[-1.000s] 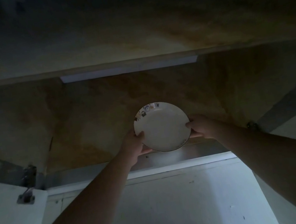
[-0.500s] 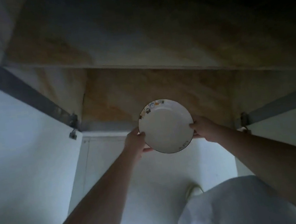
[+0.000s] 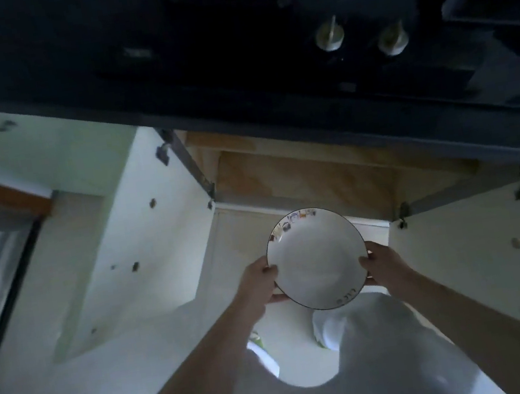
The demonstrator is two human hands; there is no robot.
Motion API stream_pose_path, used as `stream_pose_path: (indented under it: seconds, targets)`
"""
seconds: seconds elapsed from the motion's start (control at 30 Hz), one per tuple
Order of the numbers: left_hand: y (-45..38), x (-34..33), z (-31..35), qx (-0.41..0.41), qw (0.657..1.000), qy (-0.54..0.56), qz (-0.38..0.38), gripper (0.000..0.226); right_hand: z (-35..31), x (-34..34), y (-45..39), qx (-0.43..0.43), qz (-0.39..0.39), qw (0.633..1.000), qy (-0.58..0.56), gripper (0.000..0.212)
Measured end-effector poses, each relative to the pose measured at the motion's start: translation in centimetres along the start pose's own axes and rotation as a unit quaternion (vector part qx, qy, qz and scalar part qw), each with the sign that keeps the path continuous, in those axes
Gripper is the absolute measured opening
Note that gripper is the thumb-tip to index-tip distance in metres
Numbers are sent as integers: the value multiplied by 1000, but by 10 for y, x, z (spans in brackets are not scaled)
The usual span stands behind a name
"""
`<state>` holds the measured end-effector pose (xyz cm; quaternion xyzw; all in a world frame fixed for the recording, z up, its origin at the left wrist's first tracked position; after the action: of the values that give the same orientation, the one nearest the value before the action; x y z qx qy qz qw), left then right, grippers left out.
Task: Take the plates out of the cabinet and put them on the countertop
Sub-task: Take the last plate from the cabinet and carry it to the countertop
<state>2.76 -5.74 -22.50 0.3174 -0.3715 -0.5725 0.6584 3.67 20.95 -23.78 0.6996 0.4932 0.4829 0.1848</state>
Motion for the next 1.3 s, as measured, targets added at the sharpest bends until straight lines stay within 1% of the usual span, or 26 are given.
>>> stream_pose_path:
  seconds: [0.07, 0.1, 0.23, 0.3, 0.4, 0.47, 0.53, 0.63, 0.73, 0.8, 0.93, 1.03, 1.1, 1.23, 1.3]
  targets:
    - [42, 22, 11, -11, 1000, -2, -8, 36, -8, 12, 48, -12, -25, 999, -32, 30]
    - [61, 33, 15, -14, 1000, 0, -13, 36, -13, 18, 71, -4, -36, 998, -45, 29]
    - [127, 67, 33, -53, 998, 9, -28, 36, -50, 40, 148, 59, -59, 995, -61, 28]
    - [156, 88, 43, -78, 996, 19, -28, 35, -67, 46, 182, 88, -52, 992, -71, 28]
    - [195, 119, 62, -125, 992, 9, -19, 35, -90, 52, 229, 154, -3, 985, -72, 31]
    - [219, 141, 77, -165, 986, 12, -15, 34, -104, 54, 260, 187, 17, 978, -93, 33]
    - [240, 161, 91, -205, 979, 15, -7, 30, -118, 55, 290, 215, 21, 969, -119, 33]
    - [267, 183, 106, -239, 971, 18, 7, 29, -132, 56, 328, 249, 11, 958, -138, 30]
    - [292, 196, 116, -260, 965, 25, 22, 30, -138, 61, 358, 267, 9, 951, -153, 26]
    - [309, 199, 122, -276, 961, 26, 20, 31, -144, 66, 374, 286, 2, 945, -160, 25]
    - [344, 201, 125, -308, 950, 48, 31, 30, -151, 82, 400, 315, -14, 934, -171, 29]
    - [370, 203, 123, -327, 941, 75, 37, 37, -153, 92, 417, 330, -29, 927, -174, 40]
    - [383, 208, 120, -339, 935, 88, 46, 41, -154, 93, 426, 343, -36, 922, -175, 42]
    - [405, 228, 113, -351, 929, 95, 75, 42, -155, 83, 441, 348, -54, 919, -177, 29]
    - [415, 241, 109, -354, 926, 104, 86, 41, -157, 75, 452, 350, -66, 917, -181, 26]
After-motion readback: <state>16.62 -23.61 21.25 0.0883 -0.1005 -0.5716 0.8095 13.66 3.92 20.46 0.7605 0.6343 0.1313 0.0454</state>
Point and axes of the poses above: each hand's wrist, its own y-axis away from the middle knuckle, its own x-axis out of the back of the hand, z = x × y, the point moved 7 cm from there along -y, towards the middle knuckle, and after that the axes turned 12 degrees about z, right-handed, at the moved point
